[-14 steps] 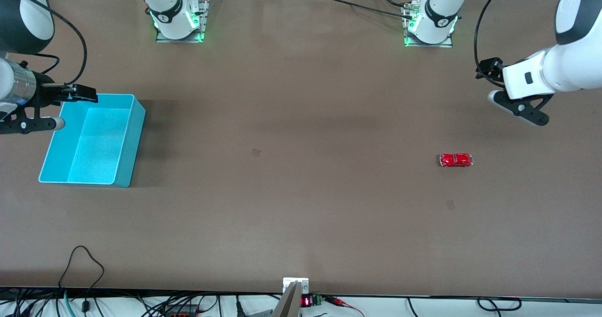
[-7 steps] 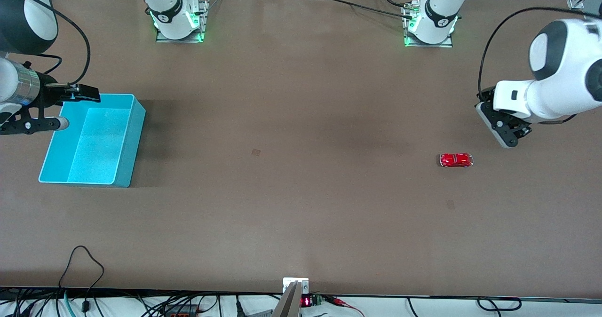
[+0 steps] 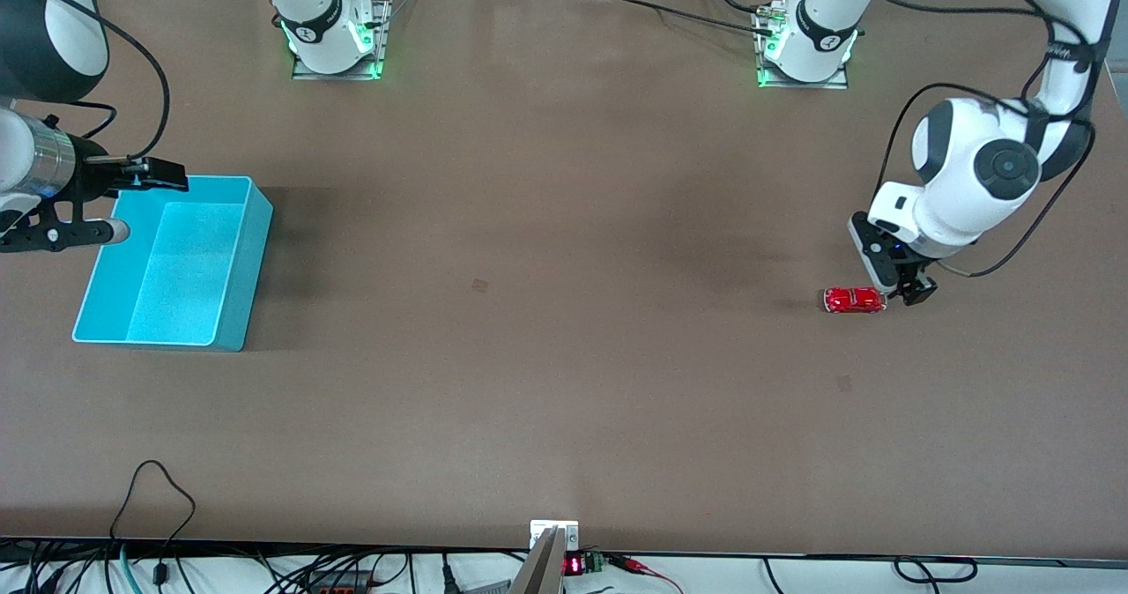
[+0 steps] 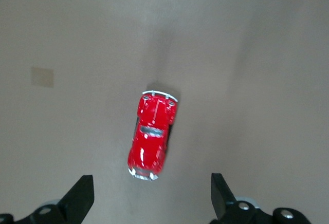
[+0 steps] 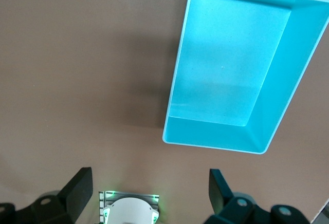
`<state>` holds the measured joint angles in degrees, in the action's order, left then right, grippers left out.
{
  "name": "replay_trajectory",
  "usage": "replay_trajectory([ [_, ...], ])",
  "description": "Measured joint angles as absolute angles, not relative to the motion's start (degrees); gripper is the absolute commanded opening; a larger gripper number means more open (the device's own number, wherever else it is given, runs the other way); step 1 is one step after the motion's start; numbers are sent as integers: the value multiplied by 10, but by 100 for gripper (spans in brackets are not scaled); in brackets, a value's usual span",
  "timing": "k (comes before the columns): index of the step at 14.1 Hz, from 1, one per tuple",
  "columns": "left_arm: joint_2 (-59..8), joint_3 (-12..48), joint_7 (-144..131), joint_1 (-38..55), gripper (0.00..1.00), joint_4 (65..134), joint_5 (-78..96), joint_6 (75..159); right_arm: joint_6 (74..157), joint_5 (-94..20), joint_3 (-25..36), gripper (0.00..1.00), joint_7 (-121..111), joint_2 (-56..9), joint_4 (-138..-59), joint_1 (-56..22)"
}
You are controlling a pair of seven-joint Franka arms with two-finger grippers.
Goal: Wind red beetle toy and store in blue box
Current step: 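Lower the left gripper onto the red toy car, then press the car down and drag it backward with the left gripper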
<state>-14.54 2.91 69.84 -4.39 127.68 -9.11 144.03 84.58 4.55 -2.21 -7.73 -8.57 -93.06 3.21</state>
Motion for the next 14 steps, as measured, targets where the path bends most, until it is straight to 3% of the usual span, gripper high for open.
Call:
replay_trajectory([
  [4, -220, 29, 761, -72, 100, 1276, -91, 1531, 846, 45, -22, 100, -77, -86, -931, 32],
  [5, -231, 29, 772, -77, 95, 1275, -91, 1544, 846, 45, -22, 100, -77, -86, -931, 32],
  [8, -242, 30, 789, -79, 74, 1274, -91, 1555, 846, 45, -21, 100, -77, -86, -931, 33],
  [11, -242, 37, 806, -73, 38, 1271, -92, 1555, 846, 45, -21, 100, -77, -86, -931, 33],
  [14, -241, 41, 808, -71, 24, 1271, -92, 1554, 846, 45, -21, 100, -77, -86, -931, 33],
])
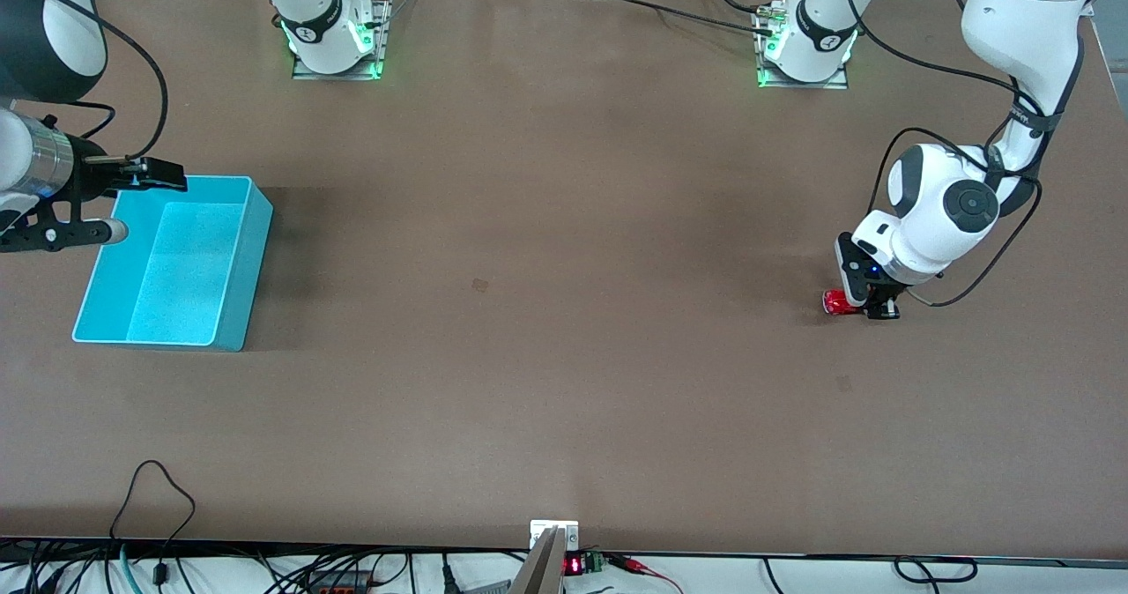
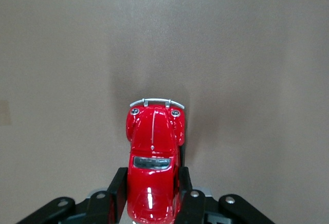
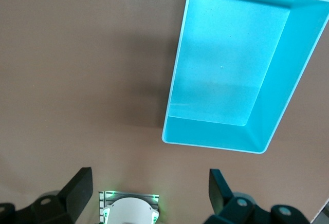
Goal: Wind red beetle toy and store in blue box
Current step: 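Press the car down and drag it backward with the left gripper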
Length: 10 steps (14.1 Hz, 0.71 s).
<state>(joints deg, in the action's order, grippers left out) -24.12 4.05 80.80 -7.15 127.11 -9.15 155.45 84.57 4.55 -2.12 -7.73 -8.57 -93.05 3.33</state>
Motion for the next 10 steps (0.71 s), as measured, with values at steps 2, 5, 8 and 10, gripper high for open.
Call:
replay_trajectory([
  [2, -241, 40, 810, -72, 22, 1271, -92, 1554, 846, 45, -21, 100, -77, -86, -931, 33],
  [5, -241, 40, 810, -73, 22, 1271, -92, 1554, 846, 45, -21, 100, -77, -86, -931, 33],
  [8, -242, 40, 810, -81, 23, 1270, -92, 1552, 846, 45, -21, 100, -77, -86, -931, 33],
  [10, -245, 39, 822, -106, 23, 1264, -92, 1548, 846, 45, -21, 100, -77, -86, -931, 33],
])
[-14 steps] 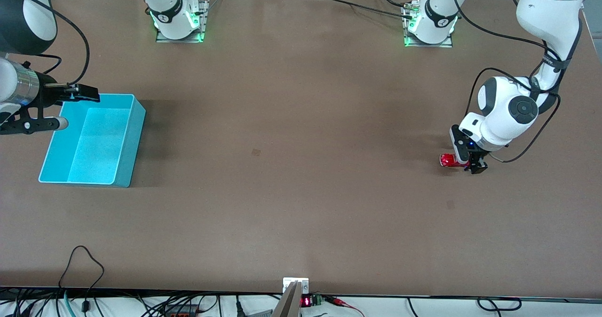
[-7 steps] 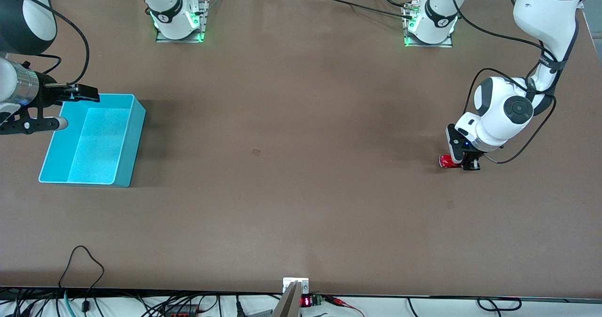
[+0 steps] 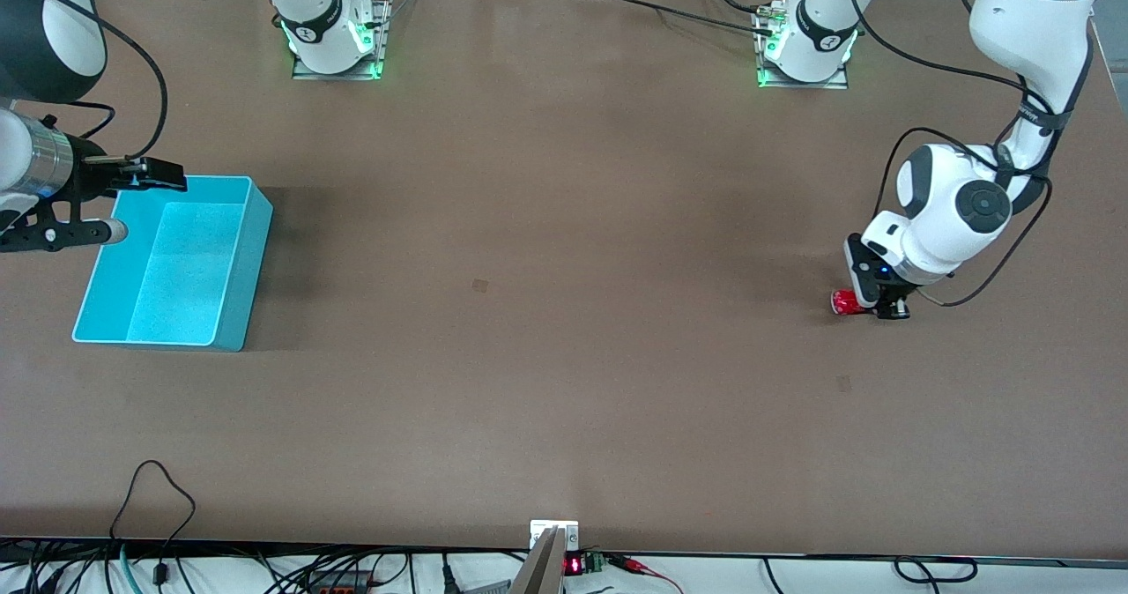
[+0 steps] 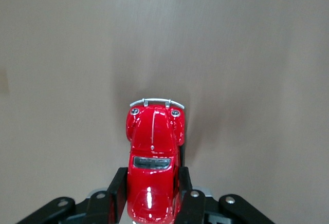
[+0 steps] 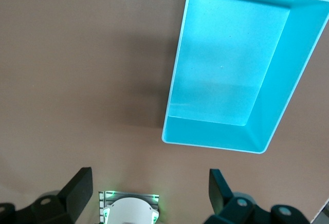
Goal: Wind red beetle toy and store in blue box
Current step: 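Press the car down and drag it backward with the left gripper, then release the car and lift the left gripper away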
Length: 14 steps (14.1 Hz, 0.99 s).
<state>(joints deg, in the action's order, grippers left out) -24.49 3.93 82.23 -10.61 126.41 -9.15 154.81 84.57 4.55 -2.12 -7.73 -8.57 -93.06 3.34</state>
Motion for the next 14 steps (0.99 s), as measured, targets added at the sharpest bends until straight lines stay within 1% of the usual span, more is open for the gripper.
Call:
replay_trajectory([
  [6, -270, 39, 949, -205, 23, 1222, -92, 1538, 846, 45, -21, 100, -77, -86, -931, 33],
  [7, -272, 39, 961, -213, 25, 1218, -92, 1538, 846, 45, -21, 100, -77, -86, -931, 33],
  [8, -274, 39, 967, -217, 36, 1215, -92, 1538, 846, 45, -21, 100, -77, -86, -931, 33],
  [9, -275, 39, 970, -218, 86, 1214, -92, 1537, 846, 45, -21, 100, -77, -86, -931, 33],
  [10, -275, 39, 971, -218, 100, 1214, -92, 1537, 846, 45, -21, 100, -77, -86, -931, 33],
  [14, -292, 41, 978, -220, 100, 1207, -92, 1539, 846, 45, -21, 100, -77, -86, -931, 33],
])
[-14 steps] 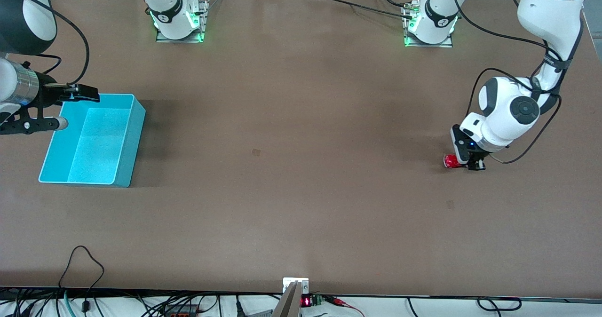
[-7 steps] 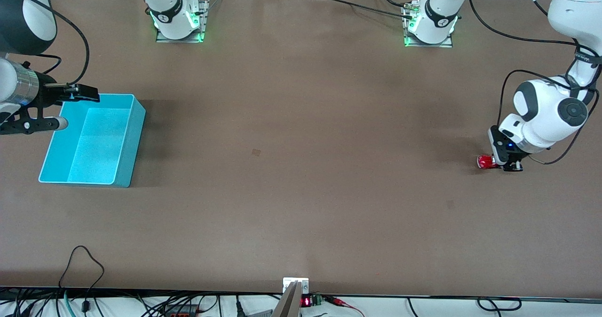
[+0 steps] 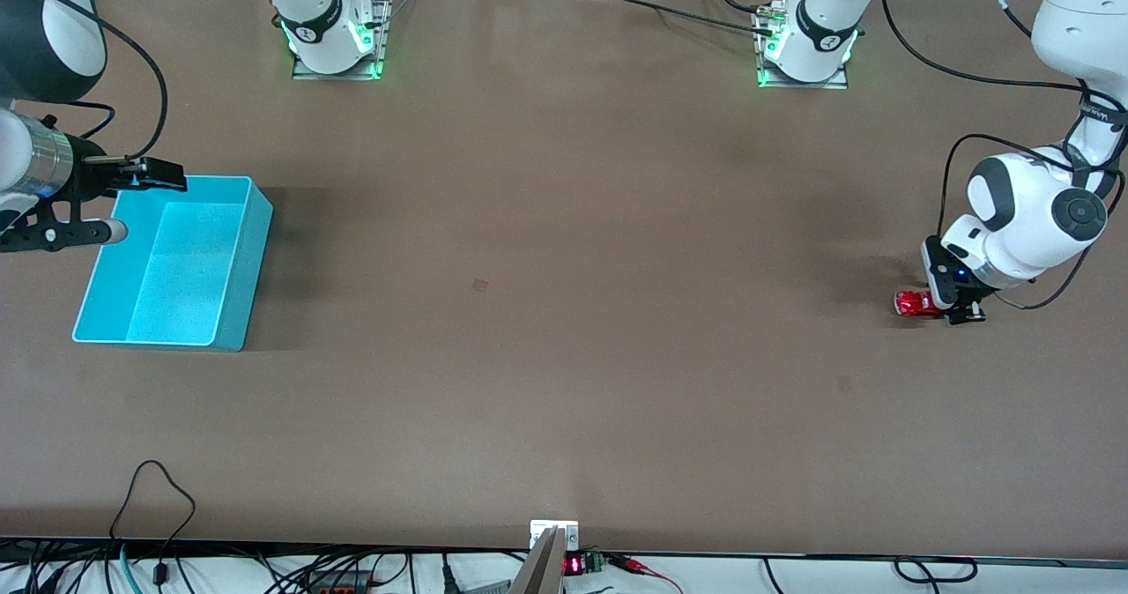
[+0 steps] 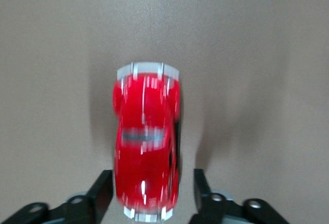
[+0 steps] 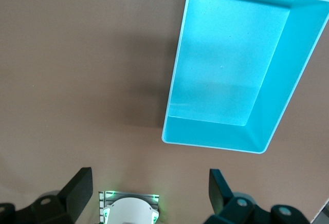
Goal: Wind red beetle toy and store in blue box
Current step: 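Release the car and lift the left gripper away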
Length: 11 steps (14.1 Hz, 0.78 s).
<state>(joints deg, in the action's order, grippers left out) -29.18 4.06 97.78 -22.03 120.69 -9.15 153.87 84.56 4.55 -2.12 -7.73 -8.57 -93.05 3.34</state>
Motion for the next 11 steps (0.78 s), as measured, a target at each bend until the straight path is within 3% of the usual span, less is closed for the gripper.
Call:
replay_trajectory([
  [4, -258, 61, 979, -220, 100, 1178, -92, 1468, 846, 45, -21, 100, -77, -86, -931, 33],
  [11, -206, 118, 924, -219, 100, 990, -91, 1109, 846, 45, -21, 100, -77, -86, -931, 33],
])
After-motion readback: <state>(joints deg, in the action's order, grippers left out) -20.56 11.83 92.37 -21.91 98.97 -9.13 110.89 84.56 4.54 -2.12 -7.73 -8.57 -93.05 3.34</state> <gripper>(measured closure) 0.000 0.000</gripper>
